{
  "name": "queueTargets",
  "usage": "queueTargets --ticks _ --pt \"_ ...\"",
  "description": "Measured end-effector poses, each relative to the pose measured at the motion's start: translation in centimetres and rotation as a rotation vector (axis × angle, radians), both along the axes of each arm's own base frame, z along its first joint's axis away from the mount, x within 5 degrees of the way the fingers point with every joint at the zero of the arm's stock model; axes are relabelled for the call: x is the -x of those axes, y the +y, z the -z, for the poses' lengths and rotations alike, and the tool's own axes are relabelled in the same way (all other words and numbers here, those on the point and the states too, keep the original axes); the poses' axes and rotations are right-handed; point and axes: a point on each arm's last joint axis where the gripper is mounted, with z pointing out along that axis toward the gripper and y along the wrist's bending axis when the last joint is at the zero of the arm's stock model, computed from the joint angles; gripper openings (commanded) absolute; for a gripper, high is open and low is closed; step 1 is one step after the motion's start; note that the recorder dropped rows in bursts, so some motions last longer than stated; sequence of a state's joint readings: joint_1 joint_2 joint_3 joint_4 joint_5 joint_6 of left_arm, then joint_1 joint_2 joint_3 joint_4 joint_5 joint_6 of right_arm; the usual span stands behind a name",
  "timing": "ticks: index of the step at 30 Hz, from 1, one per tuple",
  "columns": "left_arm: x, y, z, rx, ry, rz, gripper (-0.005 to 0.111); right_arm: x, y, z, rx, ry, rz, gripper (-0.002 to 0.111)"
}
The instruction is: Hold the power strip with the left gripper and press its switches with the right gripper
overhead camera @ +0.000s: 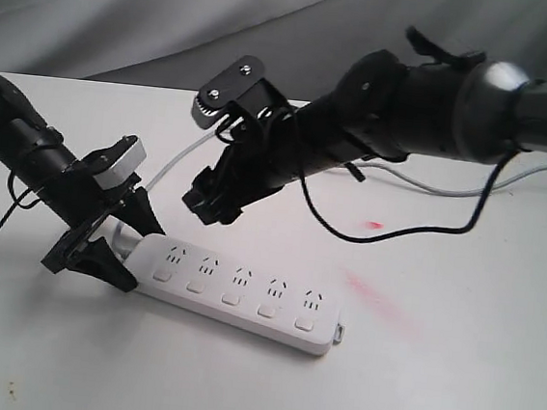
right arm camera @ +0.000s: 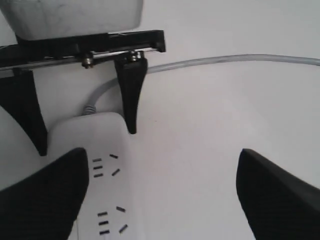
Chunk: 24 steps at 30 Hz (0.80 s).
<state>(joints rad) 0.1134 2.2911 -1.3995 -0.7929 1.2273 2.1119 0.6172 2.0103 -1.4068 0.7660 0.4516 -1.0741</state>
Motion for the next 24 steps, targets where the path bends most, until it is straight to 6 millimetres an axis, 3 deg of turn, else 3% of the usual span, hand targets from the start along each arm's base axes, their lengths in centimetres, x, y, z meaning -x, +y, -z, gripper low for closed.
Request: queueTargets --ticks 6,10,16,24 --pt "0.0 0.0 0.0 0.0 0.0 0.0 0.045 0.9 3.0 2.6 0.034 0.019 -0.1 0.074" --pt "0.0 0.0 0.0 0.0 0.0 0.0 0.045 1.1 3.6 4.0 0.029 0.043 -0.118 0.072" --pt "0.0 0.0 0.0 0.0 0.0 0.0 0.045 1.8 4.6 4.1 0.051 -0.036 -0.205 0.072" --pt "0.0 0.0 0.0 0.0 0.0 0.0 0.045 1.7 4.6 4.2 0.084 -0.075 -0.23 0.072"
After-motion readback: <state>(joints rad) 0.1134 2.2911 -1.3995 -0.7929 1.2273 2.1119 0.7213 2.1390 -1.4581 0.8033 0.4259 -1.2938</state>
